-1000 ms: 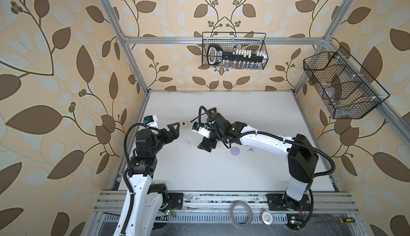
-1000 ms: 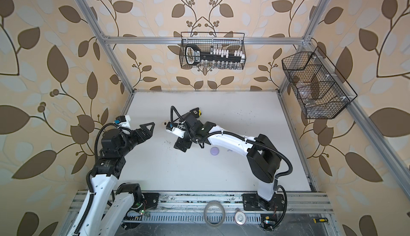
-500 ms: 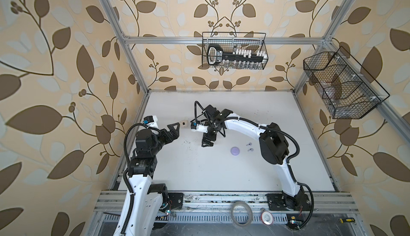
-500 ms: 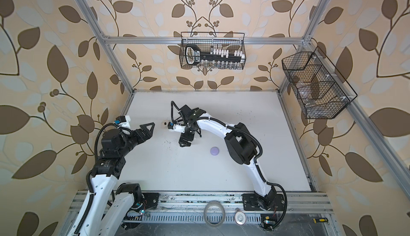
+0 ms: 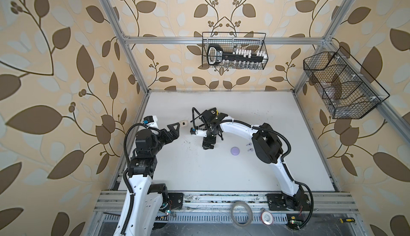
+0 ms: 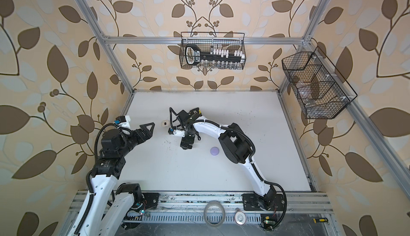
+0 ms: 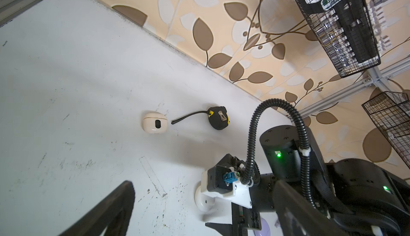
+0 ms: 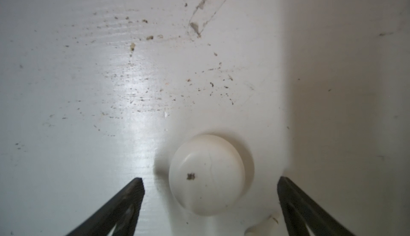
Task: Insert the wireless bluetooth earbuds into the charging case
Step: 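Lower the right gripper and close it on the round white case, then lift the round case toward the left gripper while the left gripper reaches for it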
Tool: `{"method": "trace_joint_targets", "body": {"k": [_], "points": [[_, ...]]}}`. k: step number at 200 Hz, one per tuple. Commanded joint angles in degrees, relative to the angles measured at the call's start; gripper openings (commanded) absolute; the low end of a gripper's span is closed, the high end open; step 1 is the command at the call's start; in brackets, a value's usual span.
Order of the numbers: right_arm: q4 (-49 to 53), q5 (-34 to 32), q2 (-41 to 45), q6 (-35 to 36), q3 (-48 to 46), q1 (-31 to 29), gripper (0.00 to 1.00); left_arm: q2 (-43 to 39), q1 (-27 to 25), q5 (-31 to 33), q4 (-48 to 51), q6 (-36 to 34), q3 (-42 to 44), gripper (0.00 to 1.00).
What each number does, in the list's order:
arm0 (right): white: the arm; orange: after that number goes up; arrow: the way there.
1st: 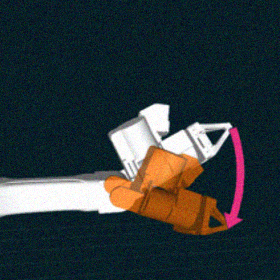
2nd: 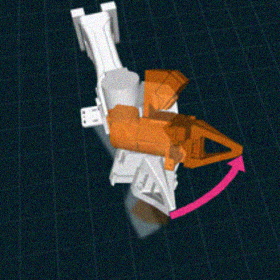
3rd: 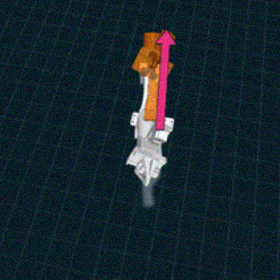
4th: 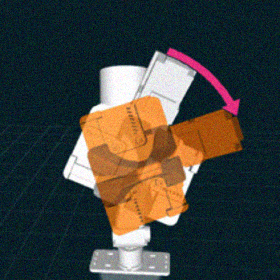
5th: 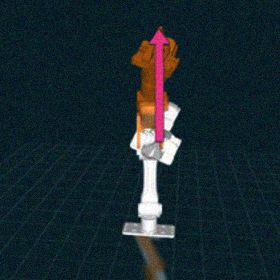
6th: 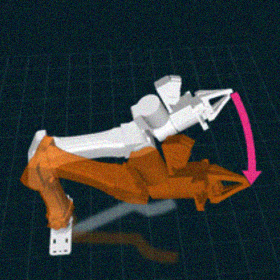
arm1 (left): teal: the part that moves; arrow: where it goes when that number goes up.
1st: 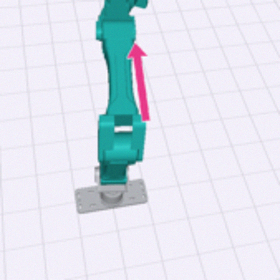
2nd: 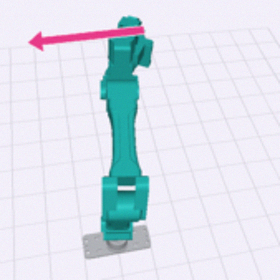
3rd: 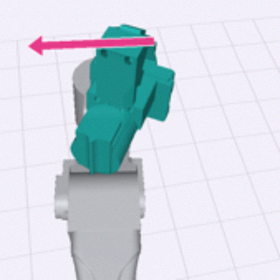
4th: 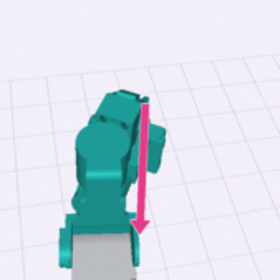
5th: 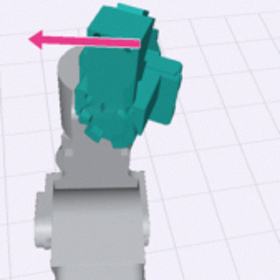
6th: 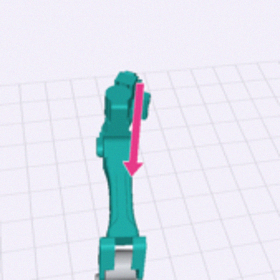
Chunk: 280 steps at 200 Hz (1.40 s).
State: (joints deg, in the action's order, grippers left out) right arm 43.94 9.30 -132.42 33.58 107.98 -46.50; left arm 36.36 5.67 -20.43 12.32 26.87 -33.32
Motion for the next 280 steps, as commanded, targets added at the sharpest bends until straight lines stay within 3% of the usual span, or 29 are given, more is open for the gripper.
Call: {"method": "trace_joint_targets", "body": {"k": [1,105,151,202,255,280], "points": [[-1.8,-0.5,0.1,1.7,-0.8,-1.0,0.91,-0.7,0.2,0.7,-1.1,-1.7,-1.0,0.99],[-1.0,-0.1,-2.1,2.1,-1.7,-1.1,0.68,-0.8,0.1,0.5,-1.2,-1.7,-0.8,0.99],[-3.9,-3.6,-1.3,2.4,-5.6,-2.0,0.63,-0.8,0.2,0.6,-1.2,-1.7,-0.8,0.99],[-4.5,-5.9,-1.8,2.7,-6.0,-2.5,0.47,-0.9,0.2,0.6,-1.1,-1.7,-0.7,0.99],[-6.3,-5.1,0.3,1.8,-8.4,-2.1,0.36,-0.9,0.2,0.6,-1.2,-1.8,-0.8,0.99],[-10.5,-4.2,5.3,-1.8,-13.0,-1.0,0.34,-0.8,0.2,0.4,-1.1,-1.8,-1.0,0.99]]}}
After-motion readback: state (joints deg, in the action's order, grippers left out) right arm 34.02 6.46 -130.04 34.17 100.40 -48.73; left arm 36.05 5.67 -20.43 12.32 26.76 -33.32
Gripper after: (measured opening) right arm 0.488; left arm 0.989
